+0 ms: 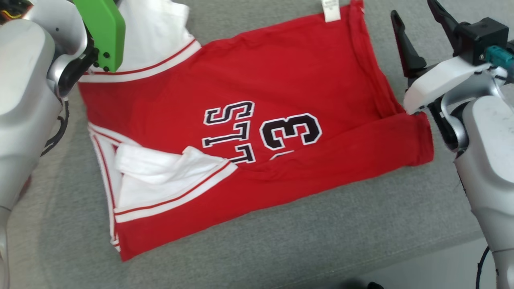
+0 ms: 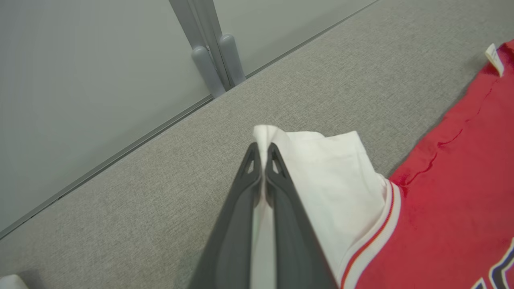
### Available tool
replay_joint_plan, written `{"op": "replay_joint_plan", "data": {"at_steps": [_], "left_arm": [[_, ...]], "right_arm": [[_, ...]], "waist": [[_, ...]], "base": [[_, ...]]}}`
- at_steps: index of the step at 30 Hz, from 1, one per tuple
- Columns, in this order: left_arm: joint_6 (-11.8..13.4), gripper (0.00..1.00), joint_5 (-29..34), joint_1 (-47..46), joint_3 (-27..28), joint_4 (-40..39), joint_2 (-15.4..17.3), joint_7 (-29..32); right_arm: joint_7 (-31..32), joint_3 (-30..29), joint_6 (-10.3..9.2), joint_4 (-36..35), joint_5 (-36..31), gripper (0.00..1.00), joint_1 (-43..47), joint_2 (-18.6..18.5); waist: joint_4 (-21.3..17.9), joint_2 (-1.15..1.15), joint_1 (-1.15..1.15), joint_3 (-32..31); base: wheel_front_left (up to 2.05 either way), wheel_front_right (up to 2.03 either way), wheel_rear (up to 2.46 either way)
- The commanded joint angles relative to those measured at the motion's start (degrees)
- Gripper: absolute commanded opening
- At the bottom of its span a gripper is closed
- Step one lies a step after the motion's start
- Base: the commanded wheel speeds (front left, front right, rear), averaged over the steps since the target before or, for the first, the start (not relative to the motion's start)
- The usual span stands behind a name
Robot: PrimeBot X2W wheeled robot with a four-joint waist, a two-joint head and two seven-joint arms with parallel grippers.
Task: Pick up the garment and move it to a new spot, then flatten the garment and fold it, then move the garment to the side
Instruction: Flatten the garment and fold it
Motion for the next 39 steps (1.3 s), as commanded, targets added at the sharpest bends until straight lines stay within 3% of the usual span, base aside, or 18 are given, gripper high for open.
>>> {"op": "replay_joint_plan", "data": {"at_steps": [1, 6, 16, 22, 35, 36, 37, 39], "left_arm": [[0.1, 0.0, -0.2, 1.0, 0.2, -0.6, -0.1, -1.3], [0.2, 0.0, -1.0, 3.7, -0.3, -4.6, -1.3, -4.1], [2.2, 0.0, -0.4, 9.5, -1.5, -17.9, 1.0, -5.8], [3.5, 0.0, -0.5, 11.6, -2.2, -23.1, 1.8, -5.5], [4.8, 0.0, -0.2, 11.4, -2.6, -25.7, 3.1, -4.2], [4.7, 0.0, -0.2, 11.4, -2.6, -25.7, 3.1, -4.1], [4.8, 0.0, -0.2, 11.4, -2.6, -25.5, 3.2, -4.1], [5.2, 0.0, -0.2, 11.2, -2.4, -25.1, 3.4, -4.1]], "right_arm": [[0.8, 0.2, -0.06, 1.1, 1.3, 1.0, -0.7, -0.6], [4.0, -0.9, -0.06, 6.6, 3.5, 1.0, -2.7, -3.5], [8.8, 1.7, -0.07, 19.5, 7.4, 1.0, -8.4, -9.1], [9.7, 3.8, -0.07, 25.8, 9.2, 1.0, -11.0, -10.7], [8.3, 11.4, -0.02, 31.8, 14.5, 1.0, -14.0, -9.4], [8.3, 12.0, -0.02, 32.1, 14.8, 0.31, -14.0, -9.5], [8.1, 12.7, -0.02, 32.4, 15.1, 0.0, -14.1, -9.7], [7.7, 13.4, -0.05, 32.9, 15.8, 0.0, -14.3, -10.3]], "waist": [[5.4, 0.0, 0.0, -4.0], [10.3, 0.0, 0.0, -5.1], [16.0, 0.0, 0.0, -2.7], [16.9, 0.0, 0.0, -1.4], [16.3, 0.0, 0.0, 0.3], [16.3, 0.0, 0.0, 0.3], [16.2, 0.0, 0.0, 0.3], [16.1, 0.0, 0.0, 0.3]], "base": [[0.0, 0.0, 0.0], [0.0, 0.0, 0.0], [0.0, 0.0, 0.0], [0.0, 0.0, 0.0], [0.0, 0.0, 0.0], [0.0, 0.0, 0.0], [0.0, 0.0, 0.0], [0.0, 0.0, 0.0]]}}
